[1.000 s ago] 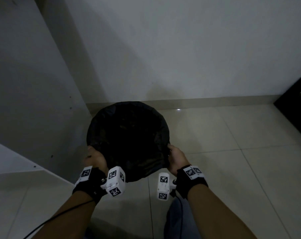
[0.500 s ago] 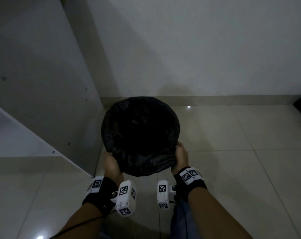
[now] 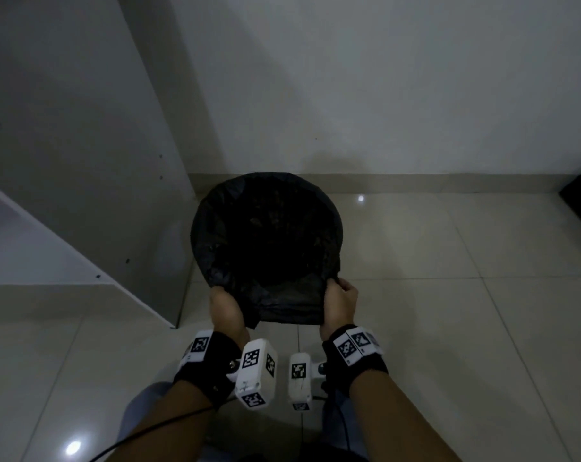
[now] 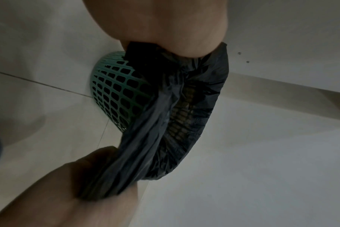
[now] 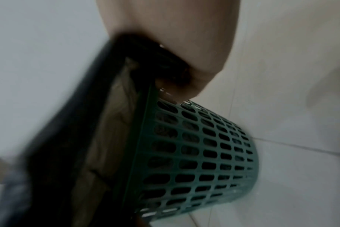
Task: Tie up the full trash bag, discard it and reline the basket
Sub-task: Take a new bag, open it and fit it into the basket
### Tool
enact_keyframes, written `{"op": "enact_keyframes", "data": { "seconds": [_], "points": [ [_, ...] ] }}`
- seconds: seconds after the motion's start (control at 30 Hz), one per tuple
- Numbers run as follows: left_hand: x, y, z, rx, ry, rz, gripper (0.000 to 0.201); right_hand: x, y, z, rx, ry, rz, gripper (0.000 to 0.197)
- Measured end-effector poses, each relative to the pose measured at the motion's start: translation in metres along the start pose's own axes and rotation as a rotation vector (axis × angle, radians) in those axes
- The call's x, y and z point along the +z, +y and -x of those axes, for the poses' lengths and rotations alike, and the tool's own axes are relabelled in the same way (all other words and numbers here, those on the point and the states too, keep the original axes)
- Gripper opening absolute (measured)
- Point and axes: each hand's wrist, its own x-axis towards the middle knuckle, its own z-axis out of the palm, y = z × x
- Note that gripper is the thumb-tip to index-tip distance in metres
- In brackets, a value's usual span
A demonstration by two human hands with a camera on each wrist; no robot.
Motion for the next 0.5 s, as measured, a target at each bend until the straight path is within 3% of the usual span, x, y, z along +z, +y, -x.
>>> {"op": "enact_keyframes", "data": {
  "seconds": [0.1,0.17,0.27,0.33,0.43,0.5],
  "points": [
    [-0.001,-0.005,-0.004,0.005,-0.004,-0.084,0.048,-0.004,0.011,0.008,-0.142,0.037,0.14,0.012],
    [-0.001,-0.006,-0.001,0.034,-0.001,-0.179,0.045,-0.003,0.015,0.014,-0.266,-0.019,0.295,0.006],
    [0.001,-0.006,0.009,0.072,-0.028,-0.288,0.034,-0.002,0.017,0.016,-0.35,-0.116,0.506,0.011],
    [0.003,-0.006,0.013,0.051,-0.047,-0.318,0.026,-0.002,0.017,0.018,-0.476,-0.104,0.634,0.015],
    [0.005,-0.007,0.017,0.032,-0.046,-0.328,0.034,-0.004,0.024,0.025,-0.734,-0.047,0.773,0.019],
    [0.005,-0.008,0.019,0.02,-0.063,-0.34,0.038,-0.005,0.024,0.04,-0.766,-0.06,0.728,0.022]
  ]
}}
